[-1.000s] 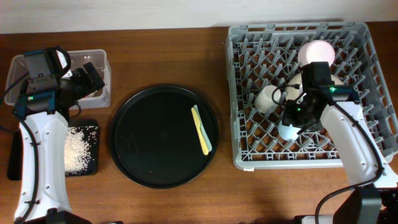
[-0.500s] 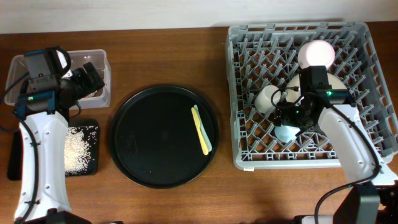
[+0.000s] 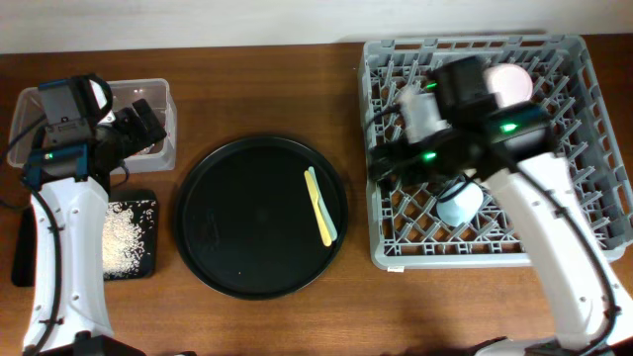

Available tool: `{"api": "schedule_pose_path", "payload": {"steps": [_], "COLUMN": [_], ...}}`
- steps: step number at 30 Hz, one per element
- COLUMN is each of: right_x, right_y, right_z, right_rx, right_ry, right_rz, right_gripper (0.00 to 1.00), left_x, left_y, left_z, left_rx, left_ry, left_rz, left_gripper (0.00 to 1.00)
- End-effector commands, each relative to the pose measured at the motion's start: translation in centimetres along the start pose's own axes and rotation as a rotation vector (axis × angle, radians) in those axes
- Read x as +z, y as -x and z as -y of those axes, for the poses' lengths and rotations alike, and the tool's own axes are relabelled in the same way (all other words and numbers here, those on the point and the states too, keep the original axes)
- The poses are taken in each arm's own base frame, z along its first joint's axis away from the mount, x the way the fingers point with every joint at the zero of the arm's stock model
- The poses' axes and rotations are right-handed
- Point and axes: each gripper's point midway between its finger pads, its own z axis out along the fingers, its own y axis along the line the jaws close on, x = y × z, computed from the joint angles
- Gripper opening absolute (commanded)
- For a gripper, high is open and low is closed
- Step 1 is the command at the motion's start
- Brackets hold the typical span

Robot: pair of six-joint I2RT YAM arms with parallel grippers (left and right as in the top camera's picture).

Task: Sort waste into correct bins and load items into the dishwasher rack
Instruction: 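Open the right gripper and move it back to the utensils on the tray, then grasp the yellow utensil with the right gripper and lift it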

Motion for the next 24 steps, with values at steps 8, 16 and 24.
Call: {"api": "schedule_pose_path", "payload": {"steps": [8, 16, 24], "right_x": [15.9, 23.7, 24.8], "right_y": [-1.2, -1.0, 0.7], "right_z": [-6.6, -5.0, -2.6], "right_rx": [-0.211, -0.216, -0.185], "right_ry": [0.055, 0.020, -0.126], "right_rz": [-0.261, -0.289, -0.210], "right_gripper": [0.67, 0.65, 0.61], "left_x": [-0.4, -0.4, -0.4], "left_y": [0.6, 0.6, 0.6], "left_z": [0.0, 0.0, 0.0], "left_rx": [-0.001, -0.001, -0.001], "left_ry": [-0.003, -0.003, -0.003], "left_rz": [0.019, 0.019, 0.019], "left_gripper": [0.99, 0.99, 0.99]}}
